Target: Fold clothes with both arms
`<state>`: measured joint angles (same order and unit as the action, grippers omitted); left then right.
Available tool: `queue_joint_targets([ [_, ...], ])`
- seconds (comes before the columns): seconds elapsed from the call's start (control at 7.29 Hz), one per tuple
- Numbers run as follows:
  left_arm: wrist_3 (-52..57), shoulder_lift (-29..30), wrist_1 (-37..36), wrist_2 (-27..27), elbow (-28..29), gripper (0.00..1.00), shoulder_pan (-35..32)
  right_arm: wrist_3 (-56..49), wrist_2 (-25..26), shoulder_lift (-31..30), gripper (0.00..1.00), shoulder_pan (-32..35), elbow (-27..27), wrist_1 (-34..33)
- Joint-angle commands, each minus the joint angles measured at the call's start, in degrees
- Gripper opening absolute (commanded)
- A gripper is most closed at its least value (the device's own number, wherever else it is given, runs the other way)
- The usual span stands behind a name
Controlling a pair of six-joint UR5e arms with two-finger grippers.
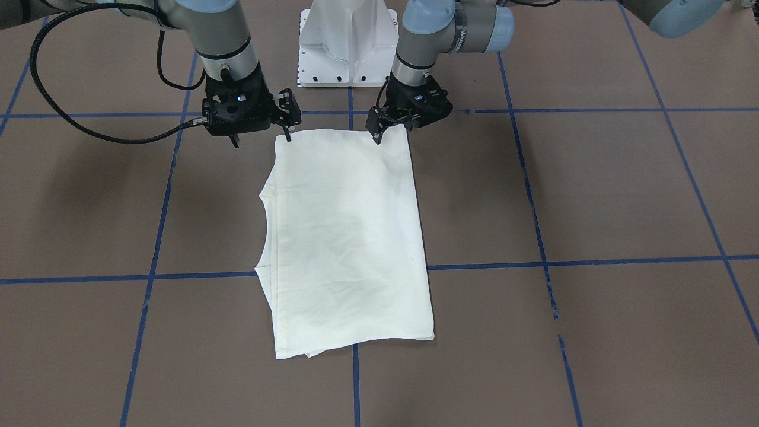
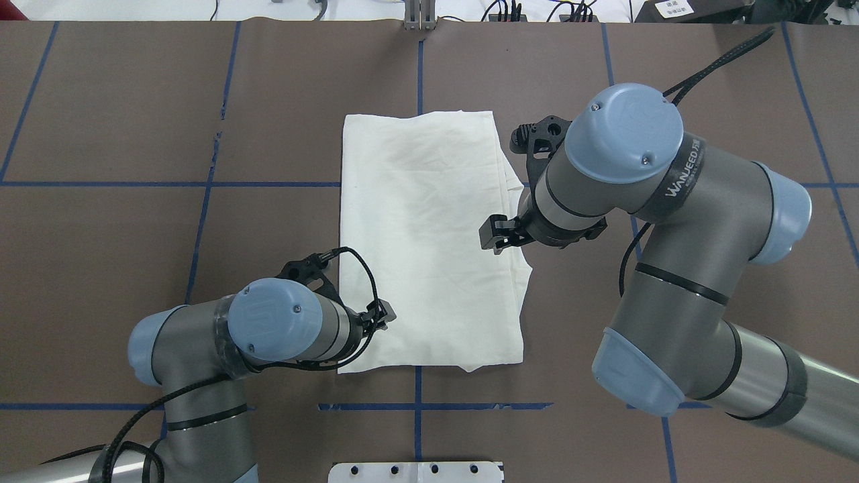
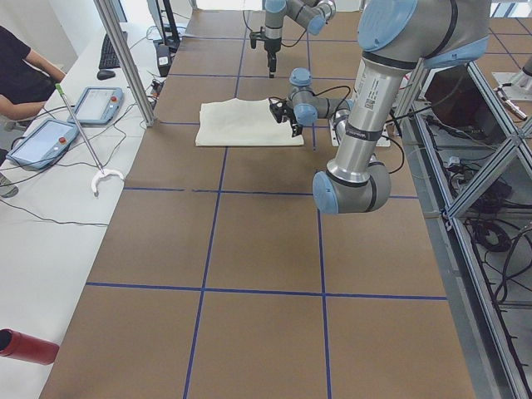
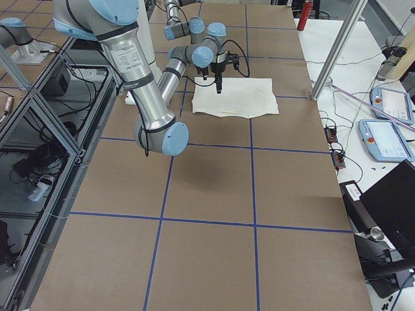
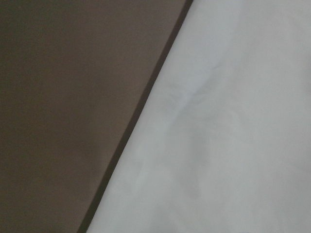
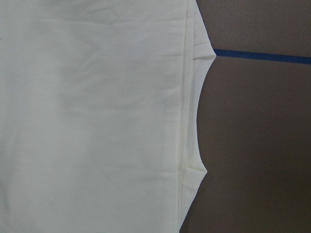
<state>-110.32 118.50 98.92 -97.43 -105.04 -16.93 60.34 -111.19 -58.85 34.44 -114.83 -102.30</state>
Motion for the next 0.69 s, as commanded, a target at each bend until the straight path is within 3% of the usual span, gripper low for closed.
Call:
queue_joint_targets([
  [0.0,-0.7,-0.4,-1.7,1.0,0.2,0.89,0.8,0.8,-0.2,-0.1,1.00,-0.1,0.0,0.8],
  [0.55,-0.7,-0.6,-1.8,1.3,0.9,0.82,3.1,0.8,-0.2,-0.1,1.00,0.0,0.0,0.7],
])
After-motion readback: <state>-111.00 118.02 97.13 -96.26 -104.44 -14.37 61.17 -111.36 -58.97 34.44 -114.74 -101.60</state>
